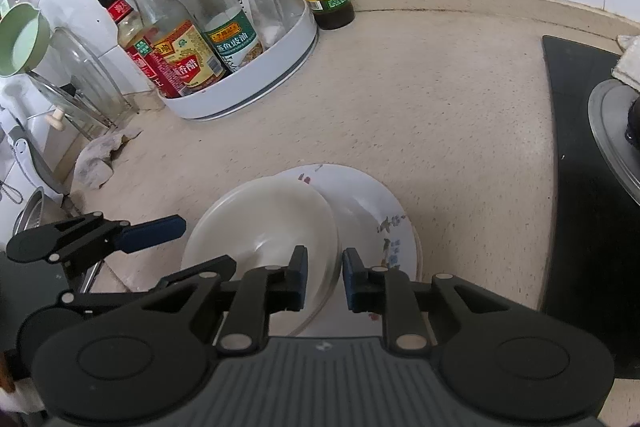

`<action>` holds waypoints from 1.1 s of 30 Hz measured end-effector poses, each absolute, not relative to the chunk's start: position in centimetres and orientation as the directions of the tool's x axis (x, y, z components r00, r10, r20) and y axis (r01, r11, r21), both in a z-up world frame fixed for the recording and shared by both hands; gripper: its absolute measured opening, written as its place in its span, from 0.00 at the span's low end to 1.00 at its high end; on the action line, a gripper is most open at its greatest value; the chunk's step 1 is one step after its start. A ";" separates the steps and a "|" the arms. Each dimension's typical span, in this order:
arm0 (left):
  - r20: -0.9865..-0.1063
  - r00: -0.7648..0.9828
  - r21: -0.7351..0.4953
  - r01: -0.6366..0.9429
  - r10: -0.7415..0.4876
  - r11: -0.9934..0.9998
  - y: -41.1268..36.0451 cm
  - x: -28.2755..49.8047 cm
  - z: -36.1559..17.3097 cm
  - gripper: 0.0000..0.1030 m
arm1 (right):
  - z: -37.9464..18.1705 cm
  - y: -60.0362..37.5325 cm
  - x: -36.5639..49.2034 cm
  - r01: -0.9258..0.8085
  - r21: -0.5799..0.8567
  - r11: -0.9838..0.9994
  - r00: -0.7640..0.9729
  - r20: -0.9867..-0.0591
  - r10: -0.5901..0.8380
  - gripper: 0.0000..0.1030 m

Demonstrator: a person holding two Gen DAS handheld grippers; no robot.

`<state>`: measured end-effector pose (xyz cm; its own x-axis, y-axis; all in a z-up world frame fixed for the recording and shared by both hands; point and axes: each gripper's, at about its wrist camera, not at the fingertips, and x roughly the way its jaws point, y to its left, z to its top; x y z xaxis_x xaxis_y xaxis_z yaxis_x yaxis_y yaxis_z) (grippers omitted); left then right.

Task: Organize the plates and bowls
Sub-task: 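Open both grippers and release the bowl on the plates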

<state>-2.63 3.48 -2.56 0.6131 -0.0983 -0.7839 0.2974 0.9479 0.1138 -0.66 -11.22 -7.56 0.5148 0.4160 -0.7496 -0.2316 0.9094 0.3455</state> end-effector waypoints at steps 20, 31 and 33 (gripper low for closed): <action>-0.762 0.643 0.106 0.239 -0.075 0.965 3.2 -3.1 -2.1 0.63 | -6.9 -11.3 -2.2 -0.277 0.329 0.903 0.536 -0.727 0.429 0.20; -0.734 0.674 0.127 0.245 -0.075 0.961 2.3 -4.0 -1.1 0.69 | -6.0 -12.2 -4.2 -0.292 0.335 0.896 0.564 -0.697 0.444 0.20; -0.729 0.681 0.133 0.247 -0.075 0.960 2.2 -4.1 -1.0 0.71 | -5.9 -12.2 -4.4 -0.290 0.332 0.898 0.569 -0.694 0.441 0.20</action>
